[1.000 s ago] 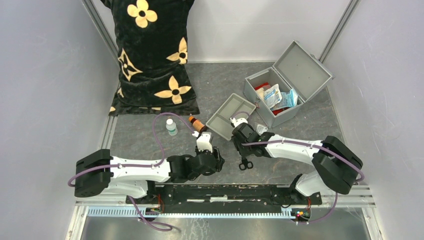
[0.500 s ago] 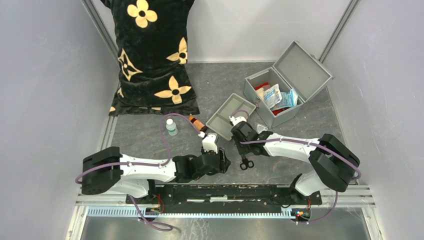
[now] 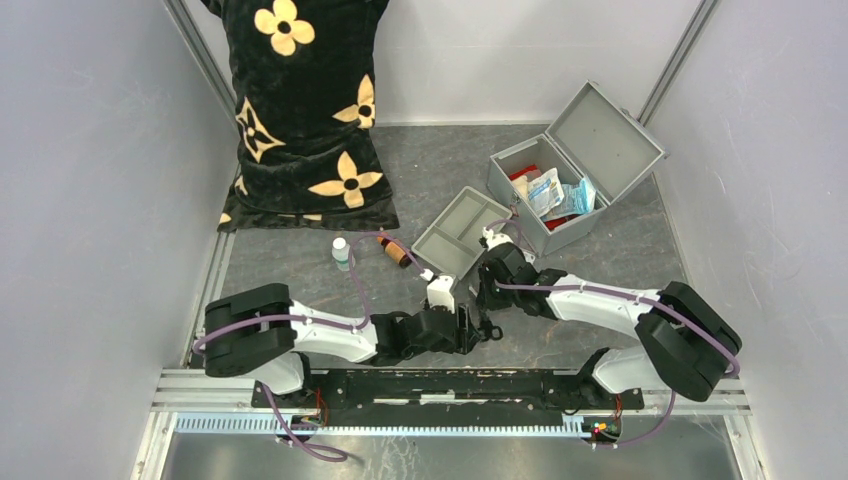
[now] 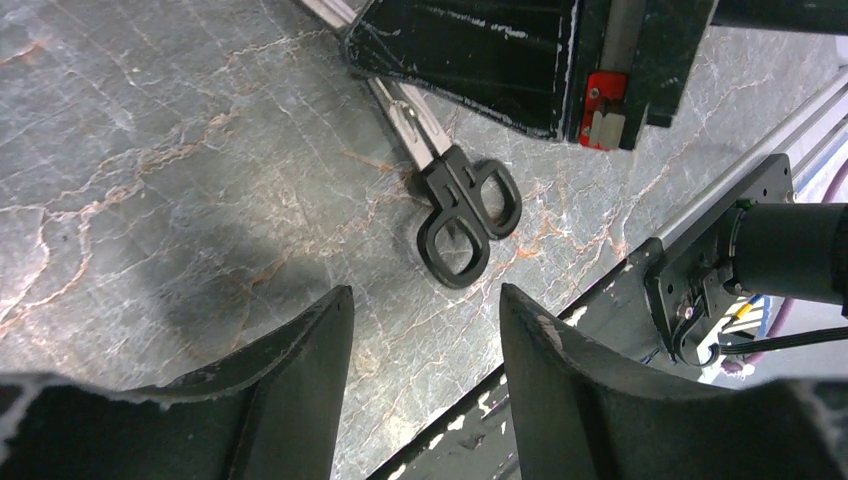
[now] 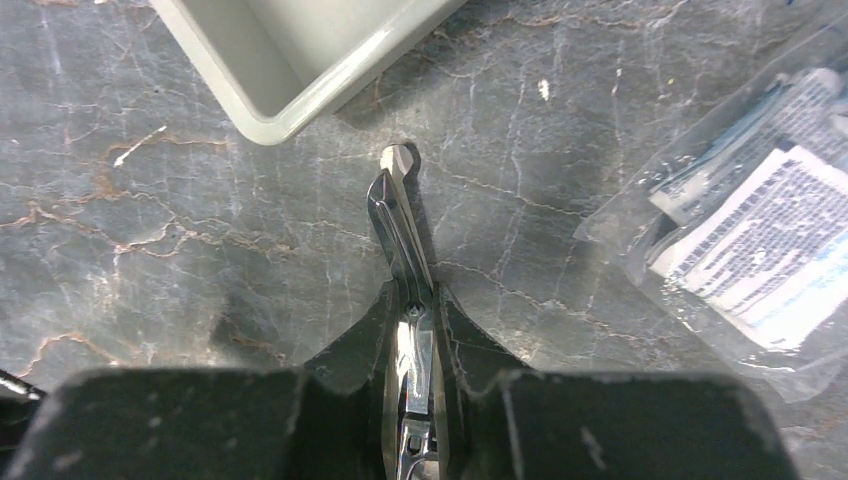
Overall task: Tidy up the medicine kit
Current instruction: Pick up the scissors from the center of the board.
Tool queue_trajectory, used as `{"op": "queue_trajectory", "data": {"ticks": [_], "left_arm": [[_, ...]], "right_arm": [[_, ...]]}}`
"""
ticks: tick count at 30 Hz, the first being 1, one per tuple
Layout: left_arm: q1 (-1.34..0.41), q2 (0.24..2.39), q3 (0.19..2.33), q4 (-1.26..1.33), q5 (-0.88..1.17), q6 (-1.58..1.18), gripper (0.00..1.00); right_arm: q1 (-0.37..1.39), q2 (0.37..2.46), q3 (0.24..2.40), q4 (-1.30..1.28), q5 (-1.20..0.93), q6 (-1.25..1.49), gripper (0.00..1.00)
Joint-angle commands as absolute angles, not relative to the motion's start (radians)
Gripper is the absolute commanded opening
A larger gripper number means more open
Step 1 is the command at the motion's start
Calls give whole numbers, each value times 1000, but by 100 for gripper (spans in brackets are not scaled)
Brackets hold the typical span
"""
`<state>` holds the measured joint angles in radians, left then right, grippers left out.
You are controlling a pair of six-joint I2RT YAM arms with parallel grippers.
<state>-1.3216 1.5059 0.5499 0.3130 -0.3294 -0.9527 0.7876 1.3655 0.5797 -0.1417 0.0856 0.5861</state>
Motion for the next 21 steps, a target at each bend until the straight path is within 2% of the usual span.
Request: {"op": "queue_trajectory", "data": {"ticks": [1,10,16,21], "left_arm": [[-1325,1549,584,418,-317,-960,63],[-1301,1656,558,512,-254,-1060,61],[-1289,1697,547,577,-196,-1082,51],[-1288,1686,545,568,-204,-1081,35]], "right_arm": [[781,1339,563,-71,32,633,1],[775,1329,554,-63,25,639,1],[767,1318,546,-61,26,640,1],[766,1317,545,-62,27,638,1]]}}
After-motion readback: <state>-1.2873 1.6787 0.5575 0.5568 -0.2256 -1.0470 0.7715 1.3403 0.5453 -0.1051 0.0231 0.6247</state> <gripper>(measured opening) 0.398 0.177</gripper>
